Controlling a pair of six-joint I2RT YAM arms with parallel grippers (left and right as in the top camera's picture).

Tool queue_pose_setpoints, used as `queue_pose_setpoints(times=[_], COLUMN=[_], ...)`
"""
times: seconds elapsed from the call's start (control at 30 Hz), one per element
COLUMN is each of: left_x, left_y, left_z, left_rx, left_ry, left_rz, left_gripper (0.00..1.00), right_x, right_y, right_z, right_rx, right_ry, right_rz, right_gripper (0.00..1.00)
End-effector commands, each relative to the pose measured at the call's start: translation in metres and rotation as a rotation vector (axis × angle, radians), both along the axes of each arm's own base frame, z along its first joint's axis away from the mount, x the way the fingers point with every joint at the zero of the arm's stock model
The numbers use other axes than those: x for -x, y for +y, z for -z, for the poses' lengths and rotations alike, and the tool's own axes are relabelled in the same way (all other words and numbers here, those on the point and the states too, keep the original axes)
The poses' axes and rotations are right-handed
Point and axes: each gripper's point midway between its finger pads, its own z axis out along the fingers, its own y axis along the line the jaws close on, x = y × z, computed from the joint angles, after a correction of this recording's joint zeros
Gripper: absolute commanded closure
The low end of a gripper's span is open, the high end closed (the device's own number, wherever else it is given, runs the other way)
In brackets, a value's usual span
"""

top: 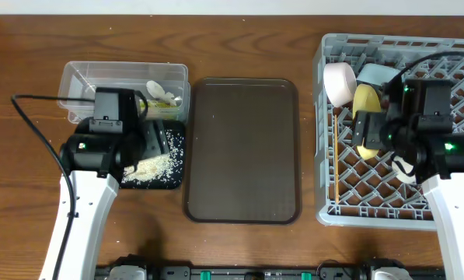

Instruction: Sort waste into correct bins and load items into the dishwasher rack

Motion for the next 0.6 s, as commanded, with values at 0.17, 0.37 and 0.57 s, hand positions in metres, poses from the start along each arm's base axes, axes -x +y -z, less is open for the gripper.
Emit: queue_pose_setpoints(times=[0.17,0.37,0.57], left_x=[0.05,0.063,0.072], left_y=[0.0,-0.005,-0.005], left_z=[0.009,-0.015,-0.04], left_rx=[-0.016,0.018,0.028], left_ry=[0.172,-0.029,-0.31], left_rz=[0.093,0.106,0.096], left_gripper=[0.2,0.19,0.11], right_x=[0.029,0.05,0.076], right_y=[0.005,0.005,-0.012], right_z=[0.018,0.011,-0.015], right_rx=[-0.078,-0.101,-0.054], right_ry=[0.049,-0.139,-0.387], right_rz=[0.063,0.073,0.128], right_gripper=[0.01,0.01,0.01])
